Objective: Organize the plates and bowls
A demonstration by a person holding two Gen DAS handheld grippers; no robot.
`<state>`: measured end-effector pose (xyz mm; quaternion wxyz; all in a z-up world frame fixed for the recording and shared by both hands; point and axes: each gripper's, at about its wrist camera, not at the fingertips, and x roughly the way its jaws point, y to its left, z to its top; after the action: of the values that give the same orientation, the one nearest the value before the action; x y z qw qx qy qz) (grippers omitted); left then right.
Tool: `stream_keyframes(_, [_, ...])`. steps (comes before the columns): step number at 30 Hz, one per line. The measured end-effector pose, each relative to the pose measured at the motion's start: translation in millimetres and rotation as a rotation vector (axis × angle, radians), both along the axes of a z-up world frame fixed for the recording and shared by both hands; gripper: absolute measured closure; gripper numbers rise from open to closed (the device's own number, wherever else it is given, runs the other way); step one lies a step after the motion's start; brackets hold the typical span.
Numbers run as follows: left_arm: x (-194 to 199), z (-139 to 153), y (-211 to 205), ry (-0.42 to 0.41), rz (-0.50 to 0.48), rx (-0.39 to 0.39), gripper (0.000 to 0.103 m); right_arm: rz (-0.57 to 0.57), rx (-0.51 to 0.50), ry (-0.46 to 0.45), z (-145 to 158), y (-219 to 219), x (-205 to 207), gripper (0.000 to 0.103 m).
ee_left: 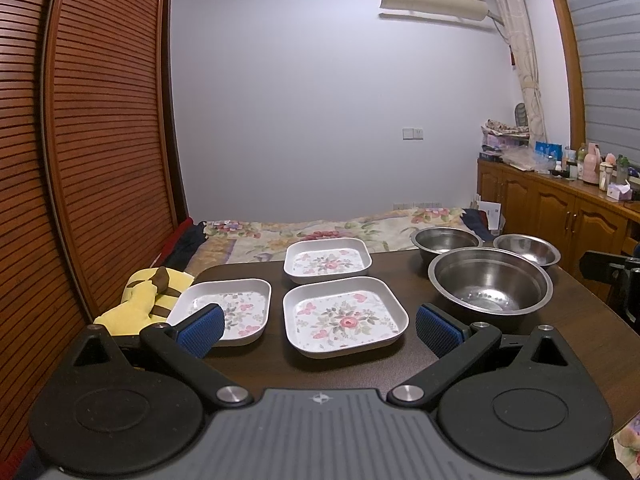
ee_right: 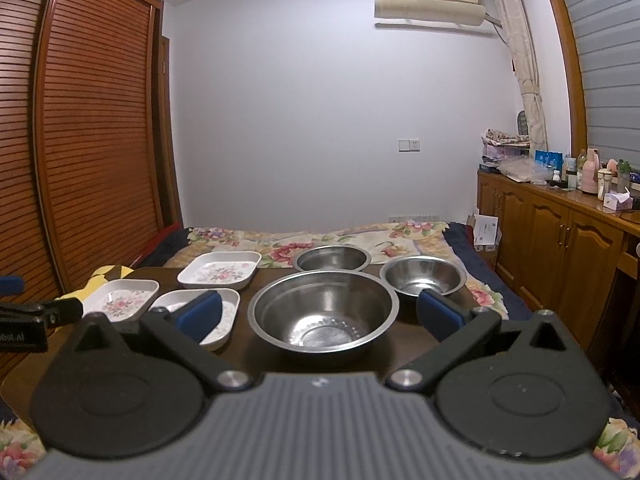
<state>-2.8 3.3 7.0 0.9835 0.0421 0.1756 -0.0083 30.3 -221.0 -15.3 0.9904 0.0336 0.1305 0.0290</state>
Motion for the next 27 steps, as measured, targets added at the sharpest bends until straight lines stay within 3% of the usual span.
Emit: stream_keyframes(27, [1.1, -3.9, 2.4, 0.002, 0.007, 0.003, 0.0, -0.001, 0.002, -0.006, 1.9, 0.3, -1.0, 0.0])
